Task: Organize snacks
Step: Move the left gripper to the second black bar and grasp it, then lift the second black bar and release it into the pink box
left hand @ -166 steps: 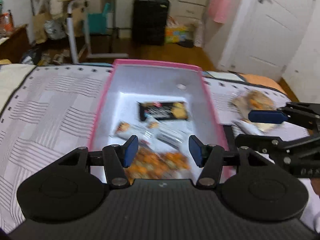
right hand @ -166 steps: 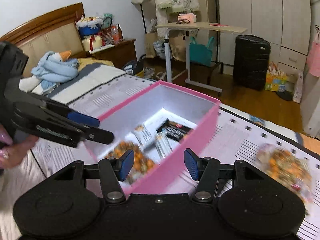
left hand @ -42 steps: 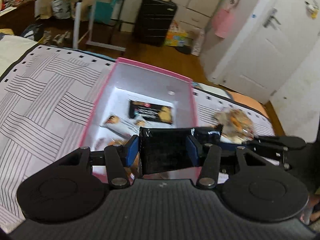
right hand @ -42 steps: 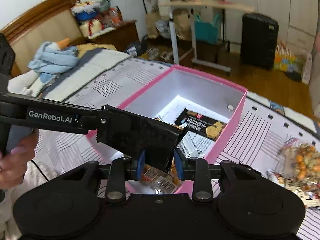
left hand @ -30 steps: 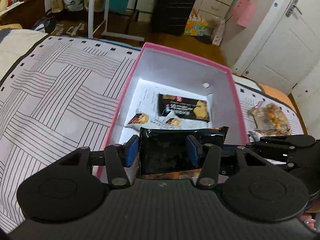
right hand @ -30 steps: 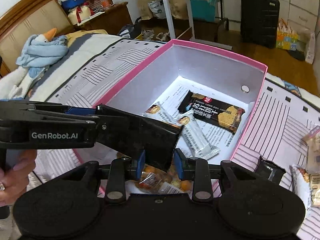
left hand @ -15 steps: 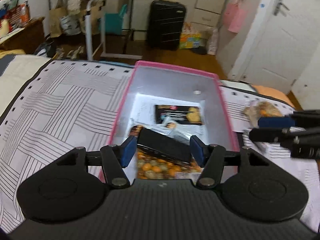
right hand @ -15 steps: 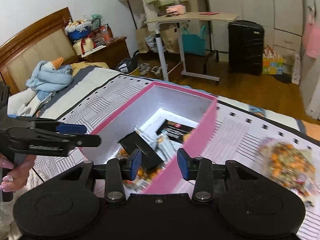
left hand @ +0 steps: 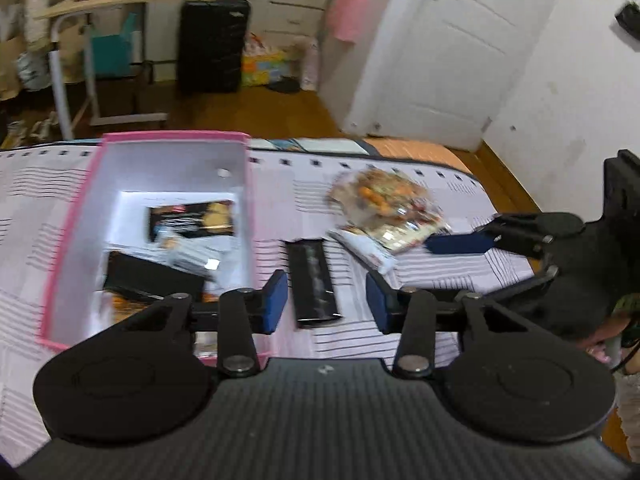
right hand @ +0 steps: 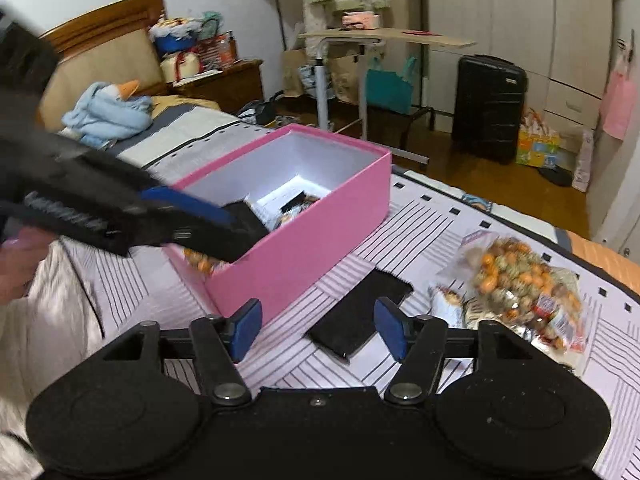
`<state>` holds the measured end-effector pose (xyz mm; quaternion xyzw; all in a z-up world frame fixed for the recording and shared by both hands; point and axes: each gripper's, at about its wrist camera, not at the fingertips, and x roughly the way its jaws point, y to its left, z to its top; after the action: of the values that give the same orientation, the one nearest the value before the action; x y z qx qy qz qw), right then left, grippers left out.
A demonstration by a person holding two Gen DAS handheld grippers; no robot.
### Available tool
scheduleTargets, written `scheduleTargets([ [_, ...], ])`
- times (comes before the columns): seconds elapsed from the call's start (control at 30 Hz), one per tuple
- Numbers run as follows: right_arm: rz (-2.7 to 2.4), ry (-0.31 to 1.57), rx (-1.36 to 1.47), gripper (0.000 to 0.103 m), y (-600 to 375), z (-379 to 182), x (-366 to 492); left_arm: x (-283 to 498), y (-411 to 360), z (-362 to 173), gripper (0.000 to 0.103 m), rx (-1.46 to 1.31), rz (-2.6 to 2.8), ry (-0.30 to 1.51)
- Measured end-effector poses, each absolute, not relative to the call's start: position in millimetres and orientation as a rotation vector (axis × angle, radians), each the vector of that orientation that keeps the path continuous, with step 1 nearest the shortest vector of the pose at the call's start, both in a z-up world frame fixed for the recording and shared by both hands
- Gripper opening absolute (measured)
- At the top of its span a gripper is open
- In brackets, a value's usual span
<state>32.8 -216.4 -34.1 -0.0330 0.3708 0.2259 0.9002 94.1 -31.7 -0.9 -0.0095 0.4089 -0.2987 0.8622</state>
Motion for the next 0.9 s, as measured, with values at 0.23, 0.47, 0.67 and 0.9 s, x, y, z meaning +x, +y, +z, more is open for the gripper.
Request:
scheduleTargets([
  [0.23,0.469,0.747,-0.048,0.071,-210.3,-99.6,37.1,109.8,-86.0,-55.0,0.033,0.003,-0.622,0.925],
  [0.47,0.406,0.741,-0.033,0.071,-202.5,-146.8,54.6,139.2,-122.4,-111.8,0.037,0.117,-0.534,1.026],
  [0.67,0.405,0.752,0.037,0.071,-203.9,-156.1,70.4,166.1,-138.9,-133.1,0.042,0.157,-0.482,1.067],
  [0.9,0.423,0.744,0.037,0.083,-200.0,-160.3,77.1,180.0,-139.5,-144.2,0.042,0.118,-0.489,1.144],
])
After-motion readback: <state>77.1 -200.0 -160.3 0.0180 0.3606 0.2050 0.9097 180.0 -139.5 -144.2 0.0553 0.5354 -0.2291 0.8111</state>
